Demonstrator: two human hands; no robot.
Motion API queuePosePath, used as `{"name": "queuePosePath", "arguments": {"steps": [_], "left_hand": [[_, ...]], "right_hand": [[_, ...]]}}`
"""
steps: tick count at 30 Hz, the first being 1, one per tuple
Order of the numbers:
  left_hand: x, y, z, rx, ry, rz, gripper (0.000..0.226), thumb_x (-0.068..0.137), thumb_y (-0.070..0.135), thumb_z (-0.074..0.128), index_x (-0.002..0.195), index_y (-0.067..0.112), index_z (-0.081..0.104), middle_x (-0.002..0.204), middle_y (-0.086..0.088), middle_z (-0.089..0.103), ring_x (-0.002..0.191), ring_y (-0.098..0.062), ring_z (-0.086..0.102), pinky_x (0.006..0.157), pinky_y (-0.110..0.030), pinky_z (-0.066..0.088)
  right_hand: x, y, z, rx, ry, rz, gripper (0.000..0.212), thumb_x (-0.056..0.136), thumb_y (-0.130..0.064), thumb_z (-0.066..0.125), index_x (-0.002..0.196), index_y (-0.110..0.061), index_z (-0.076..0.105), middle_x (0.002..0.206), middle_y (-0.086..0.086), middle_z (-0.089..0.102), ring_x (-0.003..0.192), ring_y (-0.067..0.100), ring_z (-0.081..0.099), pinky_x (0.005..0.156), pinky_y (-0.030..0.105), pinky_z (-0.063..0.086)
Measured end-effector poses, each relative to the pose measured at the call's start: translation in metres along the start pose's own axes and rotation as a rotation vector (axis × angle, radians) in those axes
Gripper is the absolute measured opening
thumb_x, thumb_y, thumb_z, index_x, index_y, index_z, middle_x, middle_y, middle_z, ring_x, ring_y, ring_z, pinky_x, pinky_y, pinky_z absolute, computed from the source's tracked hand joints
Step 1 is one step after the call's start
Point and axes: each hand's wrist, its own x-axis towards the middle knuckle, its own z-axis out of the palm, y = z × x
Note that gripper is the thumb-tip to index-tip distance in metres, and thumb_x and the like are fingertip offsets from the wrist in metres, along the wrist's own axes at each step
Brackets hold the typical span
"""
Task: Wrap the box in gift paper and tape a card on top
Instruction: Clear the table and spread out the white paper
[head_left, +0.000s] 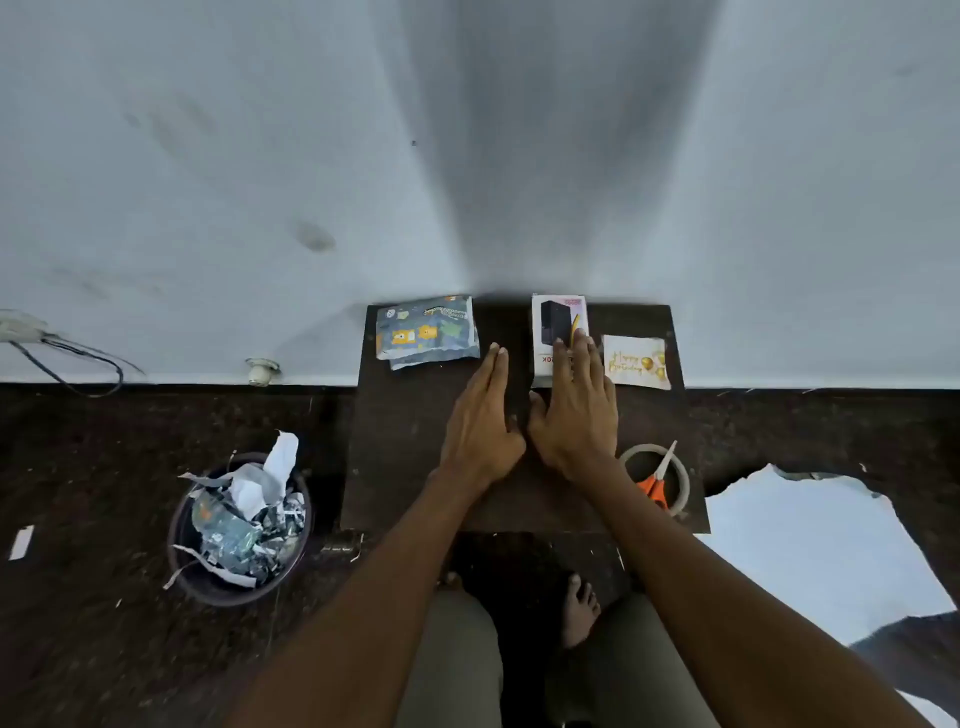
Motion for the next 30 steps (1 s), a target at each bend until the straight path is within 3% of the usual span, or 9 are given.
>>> {"name": "queuePosePath", "arguments": {"steps": [6, 12, 16, 19, 22, 25, 30], "left_hand": [[-0.005, -0.027, 0.030, 0.075, 0.022, 0.012, 0.094, 0.067, 0.018, 0.056, 0.156, 0.003, 0.032, 0.164, -0.013, 0.030, 0.151, -0.023, 0.029, 0.121, -0.040, 0.026], [-0.013, -0.040, 0.042, 0.111, 0.039, 0.076, 0.076, 0.074, 0.016, 0.058, 0.148, 0.004, 0.048, 0.161, -0.014, 0.036, 0.150, -0.028, 0.032, 0.121, -0.046, 0.029], [-0.034, -0.038, 0.030, 0.070, 0.040, 0.026, 0.061, 0.084, 0.008, 0.067, 0.143, 0.008, 0.056, 0.159, -0.010, 0.041, 0.147, -0.025, 0.036, 0.122, -0.035, 0.026], [-0.047, -0.049, 0.014, 0.041, 0.072, -0.029, 0.059, 0.083, 0.008, 0.066, 0.142, 0.011, 0.057, 0.157, -0.007, 0.044, 0.144, -0.025, 0.040, 0.118, -0.035, 0.029], [-0.048, -0.069, -0.003, -0.018, 0.142, -0.105, 0.066, 0.081, 0.002, 0.065, 0.145, 0.003, 0.051, 0.156, -0.015, 0.044, 0.144, -0.030, 0.040, 0.119, -0.038, 0.031], [-0.048, -0.090, -0.015, -0.138, 0.176, -0.178, 0.068, 0.080, -0.005, 0.066, 0.145, -0.002, 0.048, 0.152, -0.017, 0.046, 0.141, -0.031, 0.044, 0.118, -0.036, 0.034], [-0.050, -0.112, -0.021, -0.370, 0.173, -0.219, 0.063, 0.082, -0.012, 0.067, 0.142, 0.004, 0.053, 0.144, -0.006, 0.053, 0.131, -0.018, 0.054, 0.097, -0.013, 0.043]], "right_hand": [[0.007, 0.008, 0.041, 0.001, 0.220, -0.017, 0.077, 0.093, -0.038, 0.055, 0.158, -0.010, 0.025, 0.170, 0.015, 0.009, 0.157, 0.030, 0.005, 0.121, 0.046, 0.022], [0.000, 0.011, 0.054, -0.034, 0.284, -0.031, 0.085, 0.089, -0.039, 0.058, 0.159, -0.010, 0.019, 0.169, 0.019, 0.006, 0.157, 0.033, 0.004, 0.123, 0.049, 0.019], [-0.027, 0.000, 0.048, -0.051, 0.332, -0.051, 0.083, 0.087, -0.031, 0.061, 0.157, -0.006, 0.024, 0.168, 0.021, 0.011, 0.156, 0.035, 0.008, 0.124, 0.046, 0.016], [-0.032, -0.022, 0.042, -0.065, 0.234, -0.165, 0.071, 0.089, -0.024, 0.063, 0.152, -0.007, 0.035, 0.163, 0.019, 0.023, 0.151, 0.034, 0.022, 0.119, 0.044, 0.028], [-0.023, -0.049, 0.044, -0.052, 0.106, -0.269, 0.059, 0.087, -0.018, 0.065, 0.141, -0.007, 0.045, 0.147, 0.014, 0.043, 0.137, 0.033, 0.040, 0.108, 0.042, 0.042], [-0.009, -0.076, 0.048, -0.153, 0.113, -0.356, 0.063, 0.082, -0.015, 0.068, 0.140, -0.008, 0.045, 0.142, 0.011, 0.048, 0.130, 0.031, 0.045, 0.100, 0.041, 0.044], [0.024, -0.110, 0.053, -0.198, 0.185, -0.360, 0.069, 0.078, -0.012, 0.068, 0.143, -0.014, 0.044, 0.147, 0.011, 0.044, 0.134, 0.032, 0.042, 0.101, 0.041, 0.039]]}}
